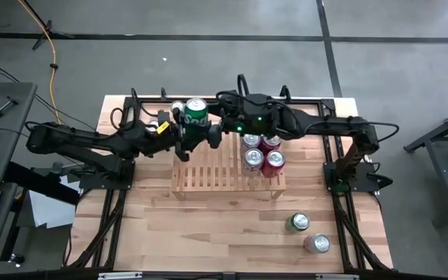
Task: Place canned beverage on shelf
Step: Put the top right green soda can on the shelf
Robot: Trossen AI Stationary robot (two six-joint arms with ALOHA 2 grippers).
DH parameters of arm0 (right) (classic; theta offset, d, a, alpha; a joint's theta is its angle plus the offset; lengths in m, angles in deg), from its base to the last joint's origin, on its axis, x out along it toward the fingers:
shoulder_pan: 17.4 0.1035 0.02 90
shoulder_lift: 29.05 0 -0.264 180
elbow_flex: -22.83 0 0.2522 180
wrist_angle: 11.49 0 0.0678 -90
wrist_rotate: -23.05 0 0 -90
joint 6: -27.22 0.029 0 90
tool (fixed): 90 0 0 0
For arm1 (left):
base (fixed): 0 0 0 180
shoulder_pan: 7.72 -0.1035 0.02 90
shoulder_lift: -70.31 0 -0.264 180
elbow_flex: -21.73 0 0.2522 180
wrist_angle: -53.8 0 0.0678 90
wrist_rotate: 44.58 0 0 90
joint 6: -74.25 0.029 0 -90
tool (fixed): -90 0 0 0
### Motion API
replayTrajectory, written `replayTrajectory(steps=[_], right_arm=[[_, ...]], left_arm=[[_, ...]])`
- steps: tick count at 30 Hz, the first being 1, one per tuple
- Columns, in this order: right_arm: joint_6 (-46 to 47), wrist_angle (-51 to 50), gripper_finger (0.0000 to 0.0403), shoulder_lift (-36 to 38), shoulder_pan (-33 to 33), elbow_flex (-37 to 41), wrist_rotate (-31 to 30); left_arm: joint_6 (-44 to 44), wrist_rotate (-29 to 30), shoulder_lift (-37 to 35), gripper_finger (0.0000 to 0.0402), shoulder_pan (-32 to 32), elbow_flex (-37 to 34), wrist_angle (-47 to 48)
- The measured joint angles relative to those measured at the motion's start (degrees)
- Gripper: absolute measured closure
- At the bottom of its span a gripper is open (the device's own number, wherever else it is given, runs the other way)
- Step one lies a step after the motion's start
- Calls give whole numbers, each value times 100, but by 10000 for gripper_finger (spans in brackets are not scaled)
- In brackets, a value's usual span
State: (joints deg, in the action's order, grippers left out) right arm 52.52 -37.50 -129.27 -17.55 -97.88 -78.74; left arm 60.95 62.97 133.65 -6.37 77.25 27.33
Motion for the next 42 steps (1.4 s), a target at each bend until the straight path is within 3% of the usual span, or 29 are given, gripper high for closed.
replayTrajectory(steps=[8,14,20,26,31,38,42], right_arm=[[39,9,29,-40,17,0,-280],[217,-136,119,-38,16,0,-369],[140,-223,119,8,10,0,-424],[-318,-766,119,303,-25,15,-579],[-423,-1322,119,533,-23,0,-983],[-304,-1316,119,457,-11,2,-1230],[-23,-1377,119,297,-3,2,-1700]], left_arm=[[7,-29,3,127,20,0,217],[-11,67,1,127,22,0,347],[9,10,-3,126,22,2,482],[69,-354,-192,19,-36,3,1154],[50,-312,-700,38,-162,2,2029],[181,-178,-989,39,-291,4,1822],[297,40,-989,38,-293,4,1820]])
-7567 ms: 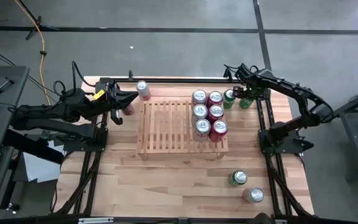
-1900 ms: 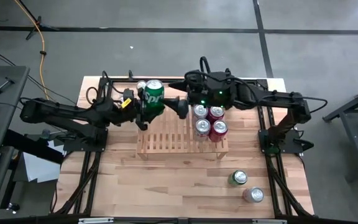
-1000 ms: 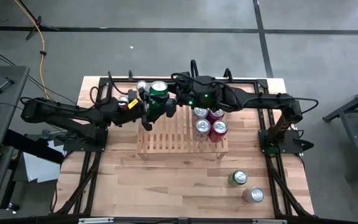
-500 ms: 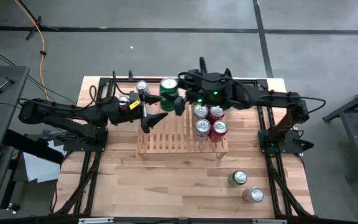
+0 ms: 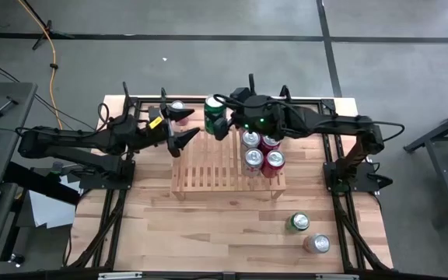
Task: Place canned beverage on shelf
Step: Put the top right green soda can on the shelf
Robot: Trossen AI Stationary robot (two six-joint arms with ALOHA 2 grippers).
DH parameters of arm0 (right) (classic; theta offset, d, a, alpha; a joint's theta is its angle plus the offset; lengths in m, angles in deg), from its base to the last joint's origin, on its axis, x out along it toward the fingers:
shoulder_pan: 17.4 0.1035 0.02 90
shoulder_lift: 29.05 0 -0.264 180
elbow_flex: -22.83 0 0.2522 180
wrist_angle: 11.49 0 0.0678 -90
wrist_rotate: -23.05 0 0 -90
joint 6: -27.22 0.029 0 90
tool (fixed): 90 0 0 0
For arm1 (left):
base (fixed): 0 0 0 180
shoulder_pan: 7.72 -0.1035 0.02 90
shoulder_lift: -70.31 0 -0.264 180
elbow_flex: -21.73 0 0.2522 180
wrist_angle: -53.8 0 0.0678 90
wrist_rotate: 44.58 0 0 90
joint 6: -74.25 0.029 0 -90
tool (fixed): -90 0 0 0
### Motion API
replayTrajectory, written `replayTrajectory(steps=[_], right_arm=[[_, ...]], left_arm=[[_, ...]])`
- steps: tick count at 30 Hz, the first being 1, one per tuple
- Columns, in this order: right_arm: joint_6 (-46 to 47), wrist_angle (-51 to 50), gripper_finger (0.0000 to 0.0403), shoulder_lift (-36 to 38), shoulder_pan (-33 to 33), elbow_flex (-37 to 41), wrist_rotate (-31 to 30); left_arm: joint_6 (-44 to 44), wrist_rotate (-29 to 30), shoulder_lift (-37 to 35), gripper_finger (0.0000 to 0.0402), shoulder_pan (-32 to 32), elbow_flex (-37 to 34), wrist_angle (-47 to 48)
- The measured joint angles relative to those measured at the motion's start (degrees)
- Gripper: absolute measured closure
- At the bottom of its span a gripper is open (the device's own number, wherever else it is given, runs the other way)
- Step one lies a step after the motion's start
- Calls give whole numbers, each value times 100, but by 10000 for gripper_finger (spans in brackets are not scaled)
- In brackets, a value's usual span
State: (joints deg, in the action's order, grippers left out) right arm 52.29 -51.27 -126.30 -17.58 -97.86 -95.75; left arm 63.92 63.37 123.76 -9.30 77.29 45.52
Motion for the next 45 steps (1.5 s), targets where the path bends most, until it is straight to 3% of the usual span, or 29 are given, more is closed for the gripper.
replayTrajectory(steps=[5,10,19,45], right_arm=[[151,-290,119,-261,126,-3,-1001],[764,-634,119,-561,324,-2,-1552],[1040,-623,119,-1125,638,-2,-2788],[1002,-571,119,-1566,643,-15,-2806]], left_arm=[[11,229,-30,38,-2,-4,-18],[208,245,-158,37,0,-4,-20],[254,267,-357,37,0,-4,-12],[256,265,-402,37,0,-7,46]])
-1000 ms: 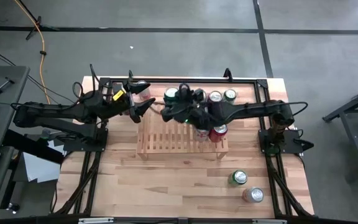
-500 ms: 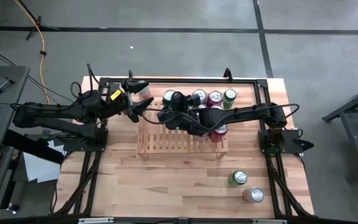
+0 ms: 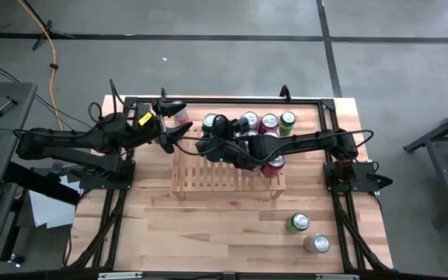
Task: Place canned beverage on shelf
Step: Put the top right green soda can on the shelf
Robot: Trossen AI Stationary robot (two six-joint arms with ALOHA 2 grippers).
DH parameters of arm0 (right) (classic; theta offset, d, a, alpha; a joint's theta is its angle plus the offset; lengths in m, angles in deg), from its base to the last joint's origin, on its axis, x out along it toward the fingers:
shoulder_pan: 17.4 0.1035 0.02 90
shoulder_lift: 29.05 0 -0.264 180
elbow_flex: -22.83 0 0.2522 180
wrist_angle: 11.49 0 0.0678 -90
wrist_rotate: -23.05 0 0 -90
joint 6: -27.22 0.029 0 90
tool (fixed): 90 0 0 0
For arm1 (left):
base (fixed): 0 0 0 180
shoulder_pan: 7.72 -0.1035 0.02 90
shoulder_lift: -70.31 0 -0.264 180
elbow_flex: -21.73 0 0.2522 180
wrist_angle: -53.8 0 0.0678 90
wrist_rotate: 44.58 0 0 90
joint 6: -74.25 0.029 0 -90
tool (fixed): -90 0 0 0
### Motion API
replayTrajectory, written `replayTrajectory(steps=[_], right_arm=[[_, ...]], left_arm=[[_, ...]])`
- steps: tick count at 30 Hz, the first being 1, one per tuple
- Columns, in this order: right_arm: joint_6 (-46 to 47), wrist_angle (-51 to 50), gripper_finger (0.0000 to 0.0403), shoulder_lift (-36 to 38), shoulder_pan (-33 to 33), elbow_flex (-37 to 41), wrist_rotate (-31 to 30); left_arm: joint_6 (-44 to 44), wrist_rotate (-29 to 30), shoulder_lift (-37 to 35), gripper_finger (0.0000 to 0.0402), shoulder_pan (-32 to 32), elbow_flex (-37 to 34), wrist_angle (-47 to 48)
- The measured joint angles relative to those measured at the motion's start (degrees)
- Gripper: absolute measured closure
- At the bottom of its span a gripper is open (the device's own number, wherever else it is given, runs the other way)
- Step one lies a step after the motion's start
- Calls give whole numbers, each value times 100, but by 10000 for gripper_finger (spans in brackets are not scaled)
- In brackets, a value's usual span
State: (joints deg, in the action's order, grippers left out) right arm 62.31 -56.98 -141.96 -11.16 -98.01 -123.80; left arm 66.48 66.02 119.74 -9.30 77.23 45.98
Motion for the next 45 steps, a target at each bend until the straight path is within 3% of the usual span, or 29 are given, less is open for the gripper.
replayTrajectory(steps=[11,18,22,28,38,45], right_arm=[[-1413,-219,119,-28,17,-929,509],[-2154,-1502,119,-8,-87,-1999,814],[-2369,-1841,119,-4,-316,-2306,2035],[-2874,-983,119,4,-655,-2361,4223],[-2805,-349,119,225,-818,-2367,5564],[-2612,254,119,211,-823,-2204,6057]], left_arm=[[-2,-105,-150,37,0,-2,153],[-70,-109,-795,37,0,-7,999],[-400,-365,-946,37,-2,-7,1342],[-611,-1300,-636,37,2,-4,1478],[-605,-1283,-537,37,-1,-4,1474],[-714,-1880,-174,37,-2,0,804]])
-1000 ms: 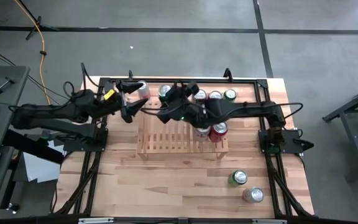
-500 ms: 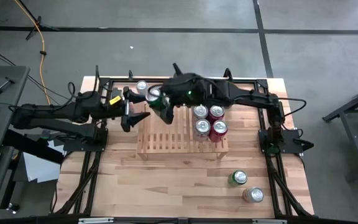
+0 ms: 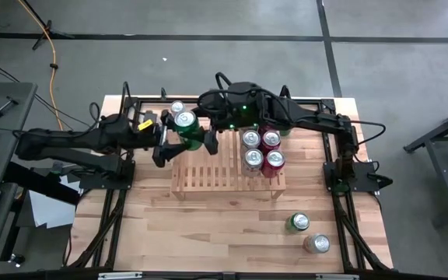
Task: Place canned beverage on shelf
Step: Put the top right green soda can on the shelf
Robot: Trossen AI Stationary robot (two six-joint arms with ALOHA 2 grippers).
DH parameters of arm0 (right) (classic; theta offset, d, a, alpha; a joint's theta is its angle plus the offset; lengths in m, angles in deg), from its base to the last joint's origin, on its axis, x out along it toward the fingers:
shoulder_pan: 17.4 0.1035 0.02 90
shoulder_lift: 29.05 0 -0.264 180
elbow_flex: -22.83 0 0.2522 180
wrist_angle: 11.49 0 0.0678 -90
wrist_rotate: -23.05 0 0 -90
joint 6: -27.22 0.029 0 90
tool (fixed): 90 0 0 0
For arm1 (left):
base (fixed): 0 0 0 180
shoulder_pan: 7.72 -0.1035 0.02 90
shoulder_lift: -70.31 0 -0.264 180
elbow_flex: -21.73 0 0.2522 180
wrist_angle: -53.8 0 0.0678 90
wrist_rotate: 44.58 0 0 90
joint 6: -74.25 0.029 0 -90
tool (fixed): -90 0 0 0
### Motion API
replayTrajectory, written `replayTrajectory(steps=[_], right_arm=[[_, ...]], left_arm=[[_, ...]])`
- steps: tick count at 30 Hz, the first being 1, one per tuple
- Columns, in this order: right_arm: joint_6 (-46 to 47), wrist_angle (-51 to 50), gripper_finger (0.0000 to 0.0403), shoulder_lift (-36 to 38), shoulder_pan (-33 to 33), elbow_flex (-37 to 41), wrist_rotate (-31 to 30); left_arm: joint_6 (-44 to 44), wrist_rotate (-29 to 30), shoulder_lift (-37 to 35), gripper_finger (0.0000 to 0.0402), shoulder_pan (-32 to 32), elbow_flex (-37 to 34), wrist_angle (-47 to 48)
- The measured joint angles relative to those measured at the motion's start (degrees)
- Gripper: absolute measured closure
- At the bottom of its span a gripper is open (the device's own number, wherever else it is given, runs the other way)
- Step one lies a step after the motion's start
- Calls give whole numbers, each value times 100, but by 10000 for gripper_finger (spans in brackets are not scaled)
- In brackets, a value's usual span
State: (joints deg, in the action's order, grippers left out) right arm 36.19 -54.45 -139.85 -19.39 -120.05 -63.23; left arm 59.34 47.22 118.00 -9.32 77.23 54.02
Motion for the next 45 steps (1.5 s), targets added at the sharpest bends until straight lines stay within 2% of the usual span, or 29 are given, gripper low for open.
replayTrajectory(steps=[8,10,14,18,19,21,22,24,31,34,38,41,45], right_arm=[[-2,8,119,-31,-3,3,145],[-2,-21,119,-31,-1,3,145],[19,-104,119,-33,-1,3,187],[125,-108,119,-32,-1,1,192],[117,-151,114,-33,-1,-26,191],[108,-236,72,-44,-1,-72,182],[130,-316,46,-44,-1,-111,157],[126,-491,21,-14,-32,-176,112],[-6,-1868,55,395,-88,-270,-459],[-42,-2524,56,455,-22,-245,-933],[-10,-3185,56,667,99,-251,-1639],[46,-3579,55,702,215,-245,-2053],[268,-3893,55,853,333,-244,-2473]], left_arm=[[-3,-122,341,41,-42,0,-371],[2,-138,369,56,-37,0,-368],[33,-177,394,115,-37,0,-344],[4,-179,387,116,-39,0,-324],[22,-182,374,116,-52,0,-296],[150,-172,323,116,-95,0,-141],[226,-105,293,116,-128,0,-8],[350,93,235,116,-163,0,188],[391,1018,-71,116,-296,-33,932],[291,1021,-48,116,-297,-354,488],[146,1002,272,116,-303,-1104,-1186],[149,1080,788,116,-379,-1516,-2295],[361,930,1624,116,-526,-1448,-2670]])
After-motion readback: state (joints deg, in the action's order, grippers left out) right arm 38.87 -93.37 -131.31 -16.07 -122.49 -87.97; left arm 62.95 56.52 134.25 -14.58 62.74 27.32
